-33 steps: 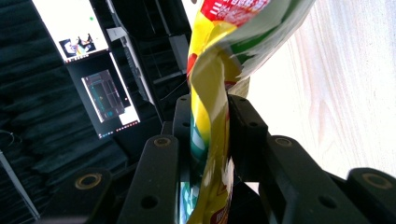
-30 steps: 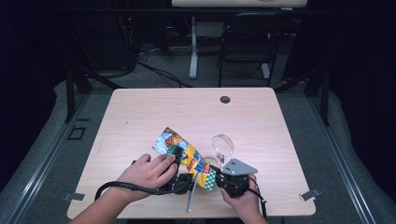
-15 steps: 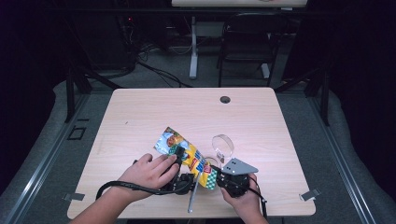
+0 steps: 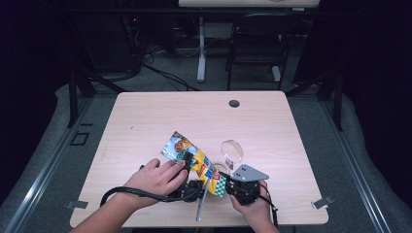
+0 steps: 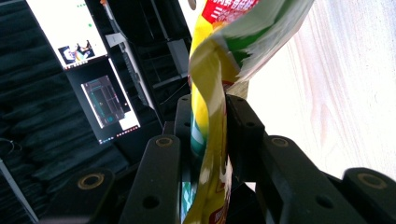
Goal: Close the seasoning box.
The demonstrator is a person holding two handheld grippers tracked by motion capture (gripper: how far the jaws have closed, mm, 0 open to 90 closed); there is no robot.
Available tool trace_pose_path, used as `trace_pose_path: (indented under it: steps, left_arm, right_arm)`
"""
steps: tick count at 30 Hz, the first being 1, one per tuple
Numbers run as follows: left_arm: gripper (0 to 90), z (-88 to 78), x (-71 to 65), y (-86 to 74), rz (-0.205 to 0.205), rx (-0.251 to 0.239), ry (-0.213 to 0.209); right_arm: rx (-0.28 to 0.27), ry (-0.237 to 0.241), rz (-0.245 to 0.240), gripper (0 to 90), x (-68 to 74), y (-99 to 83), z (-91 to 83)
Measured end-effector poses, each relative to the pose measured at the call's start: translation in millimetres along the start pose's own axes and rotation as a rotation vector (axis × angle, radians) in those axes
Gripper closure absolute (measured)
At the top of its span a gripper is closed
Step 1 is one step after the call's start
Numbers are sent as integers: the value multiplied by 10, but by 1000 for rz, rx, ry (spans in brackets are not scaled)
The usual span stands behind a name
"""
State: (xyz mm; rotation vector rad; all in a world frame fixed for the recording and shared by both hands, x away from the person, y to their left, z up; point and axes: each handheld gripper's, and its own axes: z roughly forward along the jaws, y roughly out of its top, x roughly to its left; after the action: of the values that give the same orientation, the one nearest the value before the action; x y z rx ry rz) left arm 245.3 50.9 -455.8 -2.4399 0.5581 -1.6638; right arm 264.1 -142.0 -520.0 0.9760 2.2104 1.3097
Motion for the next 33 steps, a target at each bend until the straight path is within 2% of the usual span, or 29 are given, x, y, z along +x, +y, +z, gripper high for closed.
trace_pose_path:
  steps: [18,30,33]
  left_arm:
    - [792,-11,28,16,-6,-8,-15]
    - [795,-13,47,23,11,-5,-8]
    - [797,-14,49,23,7,-6,-18]
  right_arm:
    - [-1,1,11,869,-8,-6,4]
    - [-3,3,15,869,-10,-8,8]
    - [-2,3,16,869,-10,-8,7]
